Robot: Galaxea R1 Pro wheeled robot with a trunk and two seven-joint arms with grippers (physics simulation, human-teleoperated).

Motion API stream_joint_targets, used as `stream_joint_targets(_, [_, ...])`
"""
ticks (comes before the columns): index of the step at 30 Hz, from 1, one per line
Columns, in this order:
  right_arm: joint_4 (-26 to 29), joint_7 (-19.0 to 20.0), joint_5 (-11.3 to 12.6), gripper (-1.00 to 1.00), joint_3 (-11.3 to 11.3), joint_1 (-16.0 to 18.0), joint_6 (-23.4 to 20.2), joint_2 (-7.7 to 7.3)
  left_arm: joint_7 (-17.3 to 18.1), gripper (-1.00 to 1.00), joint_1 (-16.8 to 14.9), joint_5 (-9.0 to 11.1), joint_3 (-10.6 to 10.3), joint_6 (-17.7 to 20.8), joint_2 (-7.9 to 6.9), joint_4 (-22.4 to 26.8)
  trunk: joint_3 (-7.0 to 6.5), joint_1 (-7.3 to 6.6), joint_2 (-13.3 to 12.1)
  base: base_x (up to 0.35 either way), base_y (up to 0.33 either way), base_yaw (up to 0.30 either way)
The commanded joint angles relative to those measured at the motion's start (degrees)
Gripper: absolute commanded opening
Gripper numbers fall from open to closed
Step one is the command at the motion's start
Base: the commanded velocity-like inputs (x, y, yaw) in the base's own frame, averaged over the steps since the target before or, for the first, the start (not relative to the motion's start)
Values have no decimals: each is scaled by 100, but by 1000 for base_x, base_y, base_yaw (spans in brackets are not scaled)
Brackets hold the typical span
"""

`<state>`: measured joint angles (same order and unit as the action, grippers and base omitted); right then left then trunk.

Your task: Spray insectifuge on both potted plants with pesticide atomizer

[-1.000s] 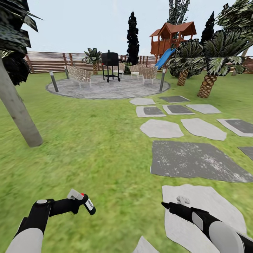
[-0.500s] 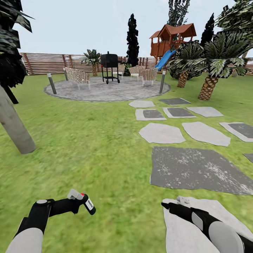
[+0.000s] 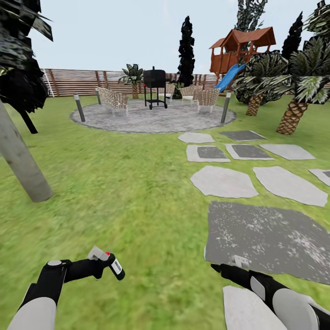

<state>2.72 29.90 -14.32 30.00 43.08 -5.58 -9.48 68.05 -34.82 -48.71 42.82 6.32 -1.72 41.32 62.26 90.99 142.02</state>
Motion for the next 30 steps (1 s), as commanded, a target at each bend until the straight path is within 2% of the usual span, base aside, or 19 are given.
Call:
stream_joint_targets(1, [12,25,-40,100,50,0,-42,0,31,-100,-9,-24,25,53,5,7,5,2,2,333,-71,19])
stream_joint_targets(21, [9,29,-45,100,50,0,-48,-1,33,-100,-8,-24,25,55,13,3,5,2,2,333,-71,2])
stream_joint_targets(30, [9,28,-45,100,50,1,-48,-1,33,-100,-7,-24,25,58,14,2,5,2,2,333,-71,90])
